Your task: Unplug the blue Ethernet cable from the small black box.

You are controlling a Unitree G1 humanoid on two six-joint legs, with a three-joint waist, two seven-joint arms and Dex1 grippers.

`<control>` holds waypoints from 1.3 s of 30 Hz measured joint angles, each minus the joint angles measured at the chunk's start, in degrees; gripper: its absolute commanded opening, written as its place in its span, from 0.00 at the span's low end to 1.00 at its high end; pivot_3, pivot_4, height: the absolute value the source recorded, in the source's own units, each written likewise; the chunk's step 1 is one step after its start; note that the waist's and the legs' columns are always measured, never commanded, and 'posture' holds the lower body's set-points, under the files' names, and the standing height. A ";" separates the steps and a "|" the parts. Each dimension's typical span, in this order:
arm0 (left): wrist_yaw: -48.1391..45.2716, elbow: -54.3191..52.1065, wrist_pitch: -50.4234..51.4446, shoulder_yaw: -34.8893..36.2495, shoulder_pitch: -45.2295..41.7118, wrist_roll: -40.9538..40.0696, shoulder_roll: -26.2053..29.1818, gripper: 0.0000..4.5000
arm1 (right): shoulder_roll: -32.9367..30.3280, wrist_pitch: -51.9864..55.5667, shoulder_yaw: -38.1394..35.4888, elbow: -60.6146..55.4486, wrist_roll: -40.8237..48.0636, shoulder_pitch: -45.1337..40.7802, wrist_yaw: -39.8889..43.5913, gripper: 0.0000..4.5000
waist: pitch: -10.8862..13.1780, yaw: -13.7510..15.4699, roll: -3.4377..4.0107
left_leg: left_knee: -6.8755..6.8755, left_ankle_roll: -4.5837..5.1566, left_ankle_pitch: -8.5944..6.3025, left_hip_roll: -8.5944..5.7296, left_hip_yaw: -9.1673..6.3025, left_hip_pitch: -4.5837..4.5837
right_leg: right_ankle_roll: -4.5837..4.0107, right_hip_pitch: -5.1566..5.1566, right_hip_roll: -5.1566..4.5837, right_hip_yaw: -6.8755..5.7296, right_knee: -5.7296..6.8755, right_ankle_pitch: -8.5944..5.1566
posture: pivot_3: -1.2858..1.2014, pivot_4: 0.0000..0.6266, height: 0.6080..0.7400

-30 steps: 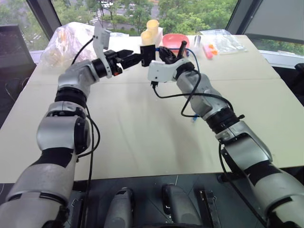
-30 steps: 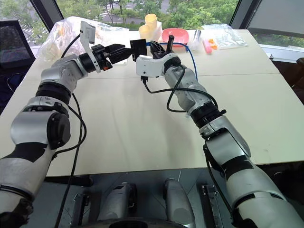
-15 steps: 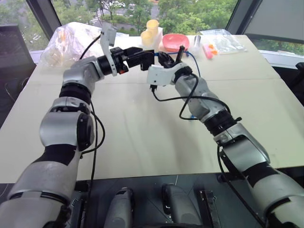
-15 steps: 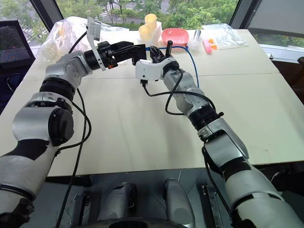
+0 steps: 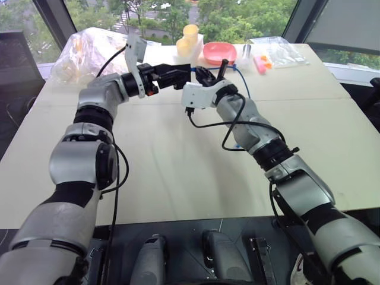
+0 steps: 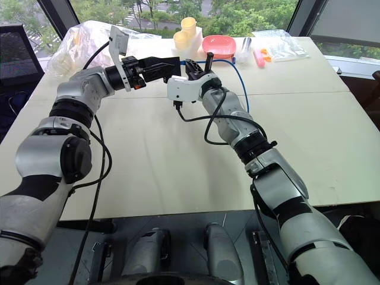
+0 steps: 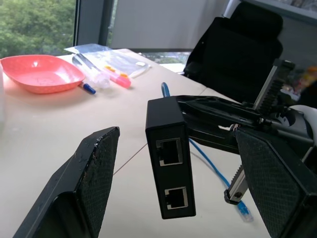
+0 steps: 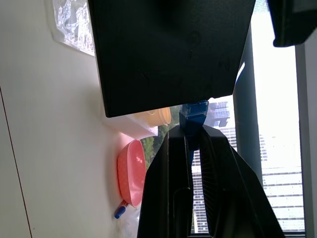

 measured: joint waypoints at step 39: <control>-27.16 -5.95 18.99 -2.55 3.12 -5.67 11.43 0.11 | 16.96 56.65 -45.34 -41.80 79.37 17.42 28.69 0.97 | -0.01 0.16 0.00 | 0.21 -0.01 0.03 0.12 -0.37 0.23 | -0.03 0.41 0.08 -0.25 0.12 0.06 | 0.52 0.24 1.00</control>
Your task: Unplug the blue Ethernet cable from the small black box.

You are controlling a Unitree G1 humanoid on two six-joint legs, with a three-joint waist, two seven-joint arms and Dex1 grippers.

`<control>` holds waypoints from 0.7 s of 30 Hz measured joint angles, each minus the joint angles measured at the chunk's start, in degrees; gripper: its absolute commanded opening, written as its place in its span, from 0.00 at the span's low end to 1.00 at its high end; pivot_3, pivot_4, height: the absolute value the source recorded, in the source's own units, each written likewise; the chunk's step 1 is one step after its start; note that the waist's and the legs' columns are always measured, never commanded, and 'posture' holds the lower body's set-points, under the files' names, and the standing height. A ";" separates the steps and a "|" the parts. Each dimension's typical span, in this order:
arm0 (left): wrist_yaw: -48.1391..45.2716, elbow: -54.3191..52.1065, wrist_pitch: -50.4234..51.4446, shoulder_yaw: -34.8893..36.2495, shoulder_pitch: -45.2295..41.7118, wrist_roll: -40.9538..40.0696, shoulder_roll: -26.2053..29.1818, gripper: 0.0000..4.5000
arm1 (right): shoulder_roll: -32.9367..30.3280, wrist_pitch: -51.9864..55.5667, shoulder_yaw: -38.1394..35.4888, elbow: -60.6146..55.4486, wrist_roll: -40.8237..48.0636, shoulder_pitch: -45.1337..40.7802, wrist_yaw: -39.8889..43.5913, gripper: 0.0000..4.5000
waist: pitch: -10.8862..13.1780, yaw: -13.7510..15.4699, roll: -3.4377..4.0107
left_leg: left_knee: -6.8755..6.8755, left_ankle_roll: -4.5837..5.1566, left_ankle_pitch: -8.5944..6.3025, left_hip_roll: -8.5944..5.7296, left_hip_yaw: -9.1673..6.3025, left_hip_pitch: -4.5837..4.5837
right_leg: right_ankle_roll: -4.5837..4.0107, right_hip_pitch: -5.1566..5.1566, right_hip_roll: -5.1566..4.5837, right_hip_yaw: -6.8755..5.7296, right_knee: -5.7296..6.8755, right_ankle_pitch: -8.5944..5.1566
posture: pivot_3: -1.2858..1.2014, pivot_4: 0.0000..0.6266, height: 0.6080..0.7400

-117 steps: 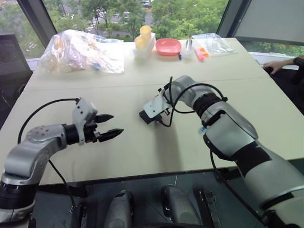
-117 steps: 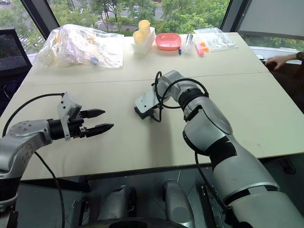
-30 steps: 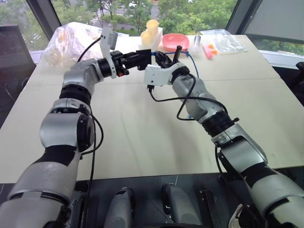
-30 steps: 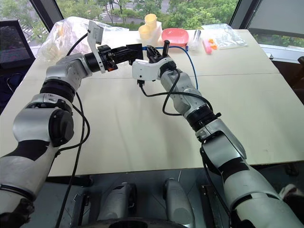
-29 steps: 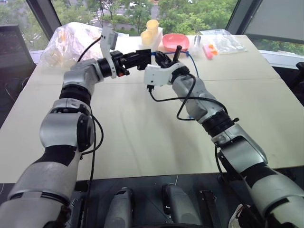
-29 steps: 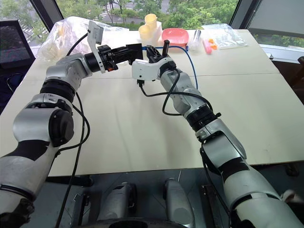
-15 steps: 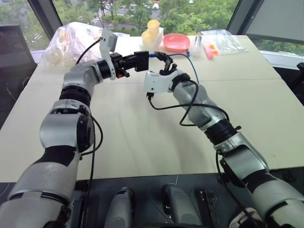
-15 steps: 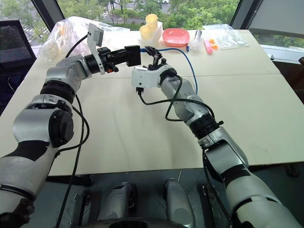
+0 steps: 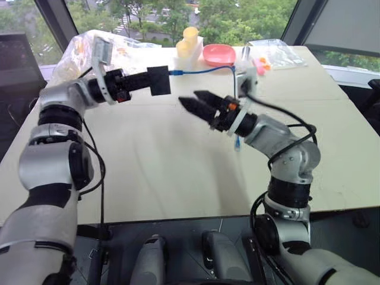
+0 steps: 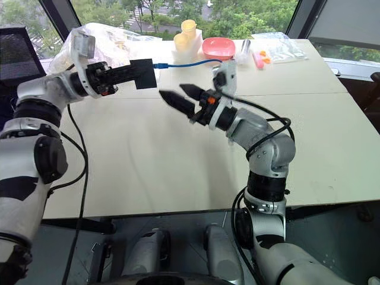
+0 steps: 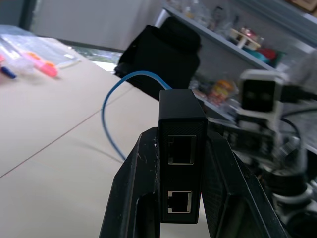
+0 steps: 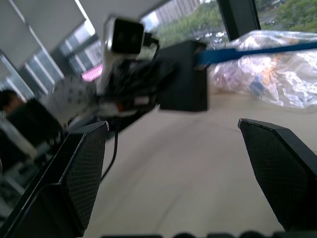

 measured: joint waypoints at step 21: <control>-0.71 -11.07 7.95 -6.62 5.61 -12.74 3.23 0.11 | -0.28 -4.92 3.90 7.53 8.53 -0.54 -2.97 0.97 | 0.00 -0.08 0.00 | 0.00 0.01 0.00 -0.03 -0.01 -0.13 | 0.03 -0.09 -0.02 0.00 -0.01 0.00 | 0.52 0.24 1.00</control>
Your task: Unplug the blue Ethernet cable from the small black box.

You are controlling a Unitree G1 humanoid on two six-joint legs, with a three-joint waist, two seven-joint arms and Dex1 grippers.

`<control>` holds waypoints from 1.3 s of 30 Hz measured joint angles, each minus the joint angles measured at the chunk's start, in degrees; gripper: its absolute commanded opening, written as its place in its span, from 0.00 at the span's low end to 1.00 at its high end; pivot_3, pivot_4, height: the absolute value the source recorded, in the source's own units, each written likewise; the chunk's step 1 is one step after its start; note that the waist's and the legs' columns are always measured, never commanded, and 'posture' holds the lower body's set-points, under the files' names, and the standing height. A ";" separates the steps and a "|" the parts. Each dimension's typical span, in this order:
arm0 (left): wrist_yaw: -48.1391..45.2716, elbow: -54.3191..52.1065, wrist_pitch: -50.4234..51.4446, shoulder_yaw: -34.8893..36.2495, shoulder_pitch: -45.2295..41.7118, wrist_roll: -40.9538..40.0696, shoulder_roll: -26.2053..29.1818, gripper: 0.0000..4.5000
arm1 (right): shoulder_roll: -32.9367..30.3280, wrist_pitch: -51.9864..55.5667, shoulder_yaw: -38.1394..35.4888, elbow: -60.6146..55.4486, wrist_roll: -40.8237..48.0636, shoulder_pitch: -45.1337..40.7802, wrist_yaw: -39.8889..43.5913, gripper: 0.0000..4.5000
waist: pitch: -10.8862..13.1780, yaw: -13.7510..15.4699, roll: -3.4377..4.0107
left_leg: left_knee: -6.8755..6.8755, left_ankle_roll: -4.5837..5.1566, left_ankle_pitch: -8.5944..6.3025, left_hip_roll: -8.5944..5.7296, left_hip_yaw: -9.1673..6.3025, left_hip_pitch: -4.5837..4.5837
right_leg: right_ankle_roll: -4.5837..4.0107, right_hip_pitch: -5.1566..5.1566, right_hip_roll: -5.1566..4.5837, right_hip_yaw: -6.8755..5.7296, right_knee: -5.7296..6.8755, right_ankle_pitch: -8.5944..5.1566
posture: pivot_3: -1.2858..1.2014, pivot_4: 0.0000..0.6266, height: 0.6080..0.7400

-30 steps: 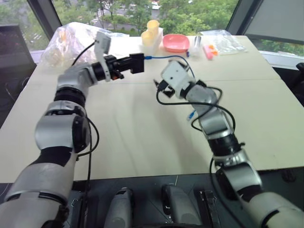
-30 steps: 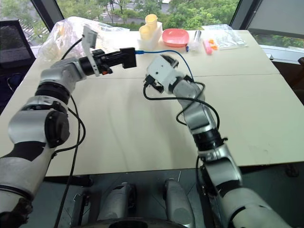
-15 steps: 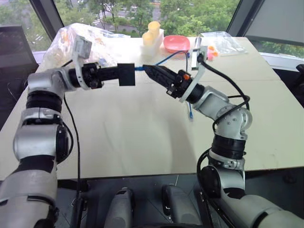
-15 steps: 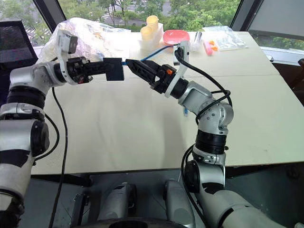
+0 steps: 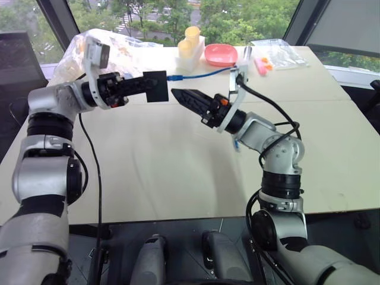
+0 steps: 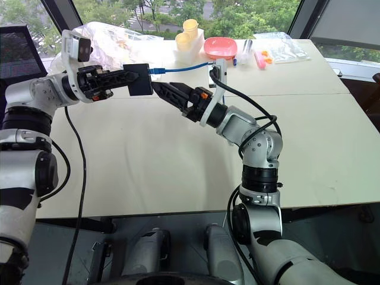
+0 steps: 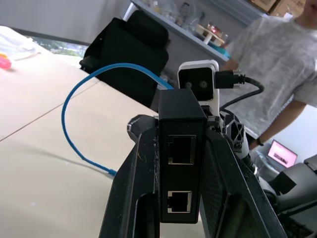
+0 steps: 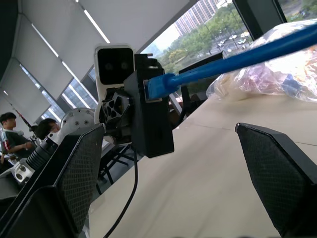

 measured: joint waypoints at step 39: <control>0.49 -2.25 0.64 -2.46 2.47 -1.86 0.65 0.11 | 0.04 -4.06 2.95 3.27 3.94 -0.95 -1.02 0.01 | 0.00 0.01 0.00 | -0.01 0.00 0.00 0.01 0.00 -0.01 | 0.00 0.00 0.00 0.00 -0.03 0.00 | 0.52 0.24 1.00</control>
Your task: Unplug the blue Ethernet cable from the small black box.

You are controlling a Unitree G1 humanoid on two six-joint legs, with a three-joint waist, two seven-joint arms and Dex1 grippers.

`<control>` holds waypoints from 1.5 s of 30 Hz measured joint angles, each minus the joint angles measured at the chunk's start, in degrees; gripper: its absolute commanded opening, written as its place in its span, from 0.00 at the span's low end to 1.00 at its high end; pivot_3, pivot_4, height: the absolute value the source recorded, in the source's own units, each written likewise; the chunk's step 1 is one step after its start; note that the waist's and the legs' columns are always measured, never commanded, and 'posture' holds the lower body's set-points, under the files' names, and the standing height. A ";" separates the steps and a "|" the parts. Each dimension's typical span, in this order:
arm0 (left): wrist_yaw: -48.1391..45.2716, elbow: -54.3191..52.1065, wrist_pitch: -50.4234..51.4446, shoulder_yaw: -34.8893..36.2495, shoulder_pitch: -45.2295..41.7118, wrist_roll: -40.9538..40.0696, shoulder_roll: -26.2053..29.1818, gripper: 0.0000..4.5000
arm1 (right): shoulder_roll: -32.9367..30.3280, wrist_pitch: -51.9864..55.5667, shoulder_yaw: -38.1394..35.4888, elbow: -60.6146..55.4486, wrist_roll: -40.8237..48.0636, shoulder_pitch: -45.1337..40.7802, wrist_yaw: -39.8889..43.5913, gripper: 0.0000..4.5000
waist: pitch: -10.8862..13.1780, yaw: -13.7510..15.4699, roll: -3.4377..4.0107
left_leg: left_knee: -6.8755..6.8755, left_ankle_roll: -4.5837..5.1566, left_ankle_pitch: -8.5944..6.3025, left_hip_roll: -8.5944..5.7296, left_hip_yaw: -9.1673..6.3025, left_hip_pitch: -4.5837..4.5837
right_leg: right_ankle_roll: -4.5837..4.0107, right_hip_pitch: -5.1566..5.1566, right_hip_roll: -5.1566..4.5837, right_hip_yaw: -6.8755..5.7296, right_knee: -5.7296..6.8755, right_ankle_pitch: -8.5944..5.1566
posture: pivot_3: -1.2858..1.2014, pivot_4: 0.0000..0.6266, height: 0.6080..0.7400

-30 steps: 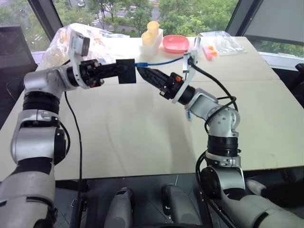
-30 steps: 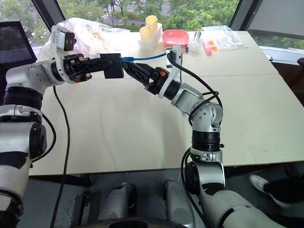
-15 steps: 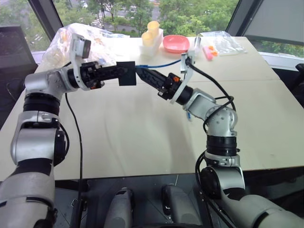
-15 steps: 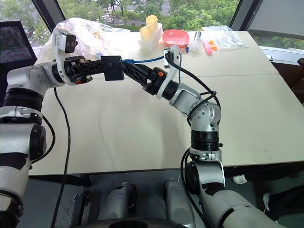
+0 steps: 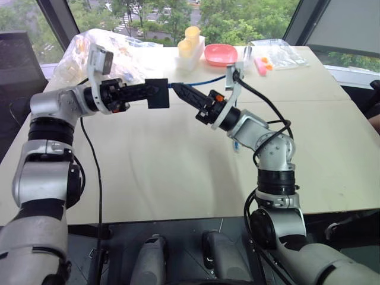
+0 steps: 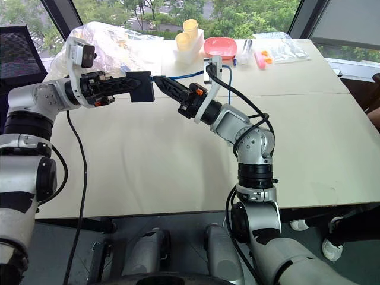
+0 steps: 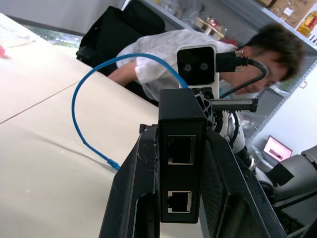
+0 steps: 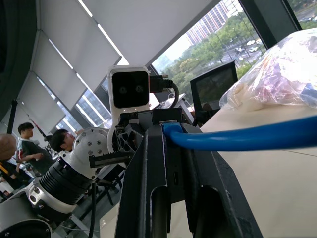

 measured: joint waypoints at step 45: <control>-0.75 -0.54 -0.25 -0.06 -0.48 0.81 -1.38 0.11 | -2.30 -0.21 1.07 1.22 3.69 0.19 1.37 0.02 | 0.00 0.01 0.00 | -0.01 0.00 0.00 0.00 0.00 -0.01 | 0.00 0.00 0.01 0.00 -0.03 0.00 | 0.52 0.24 1.00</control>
